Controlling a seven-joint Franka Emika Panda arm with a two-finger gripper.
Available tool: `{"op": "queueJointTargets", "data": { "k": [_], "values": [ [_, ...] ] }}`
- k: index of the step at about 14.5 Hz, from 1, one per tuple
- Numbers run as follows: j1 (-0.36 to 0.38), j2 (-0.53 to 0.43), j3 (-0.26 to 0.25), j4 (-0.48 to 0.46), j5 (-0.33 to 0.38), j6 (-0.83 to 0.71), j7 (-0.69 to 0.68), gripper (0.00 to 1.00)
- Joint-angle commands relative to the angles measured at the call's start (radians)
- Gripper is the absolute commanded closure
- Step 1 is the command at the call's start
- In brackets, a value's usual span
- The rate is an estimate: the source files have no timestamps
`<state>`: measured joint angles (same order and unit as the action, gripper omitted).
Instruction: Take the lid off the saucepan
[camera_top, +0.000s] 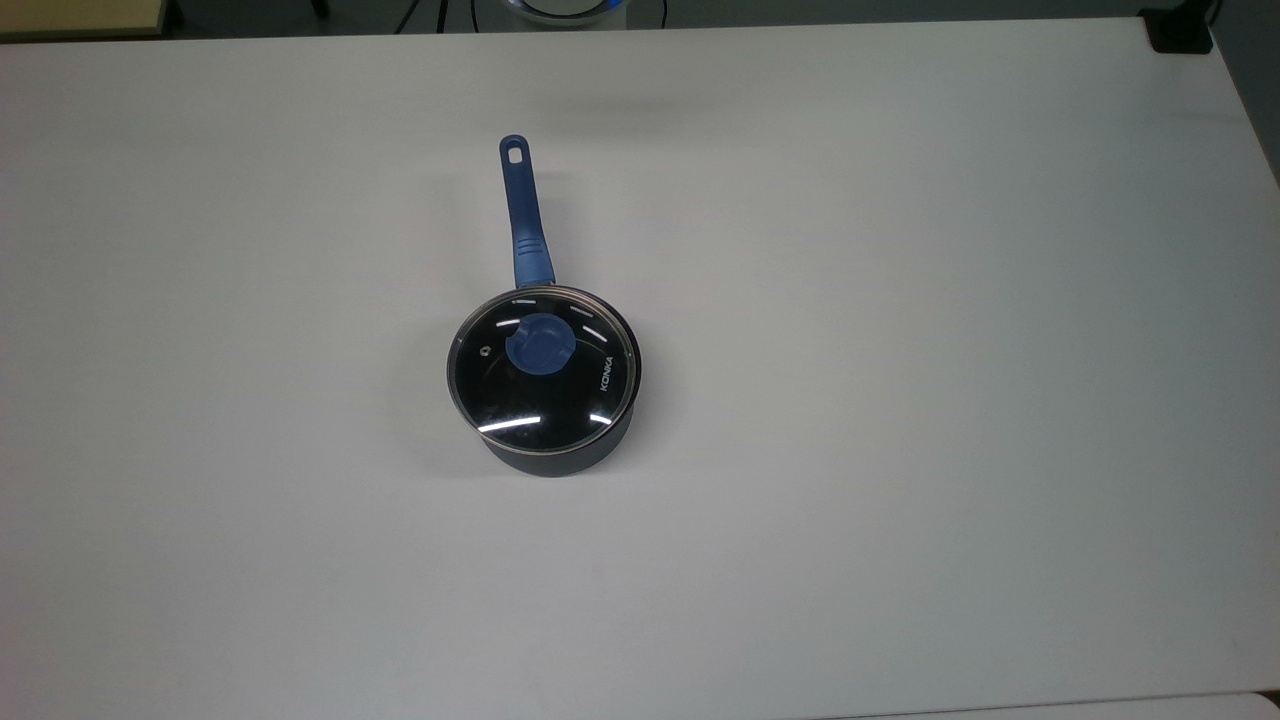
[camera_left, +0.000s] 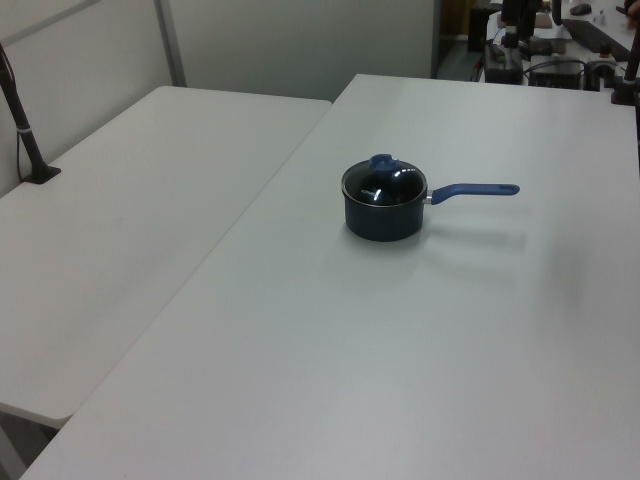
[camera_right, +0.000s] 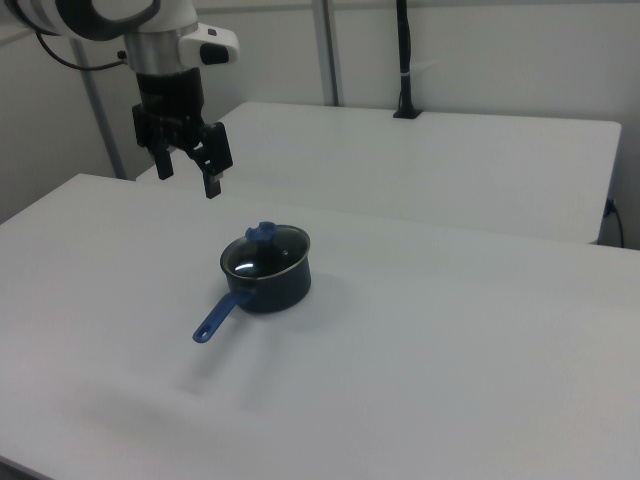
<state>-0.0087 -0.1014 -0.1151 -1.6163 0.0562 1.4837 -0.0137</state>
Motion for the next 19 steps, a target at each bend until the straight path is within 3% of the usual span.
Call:
{"op": "queueJointTargets", "data": {
  "k": [1, 13, 19],
  "values": [
    [0.015, -0.038, -0.012, -0.057, 0.016, -0.009, -0.032, 0.0],
    [0.012, -0.032, -0.014, -0.062, 0.021, -0.003, -0.034, 0.0],
    [0.013, -0.001, -0.003, -0.06, 0.059, 0.001, -0.035, 0.0]
  ]
}}
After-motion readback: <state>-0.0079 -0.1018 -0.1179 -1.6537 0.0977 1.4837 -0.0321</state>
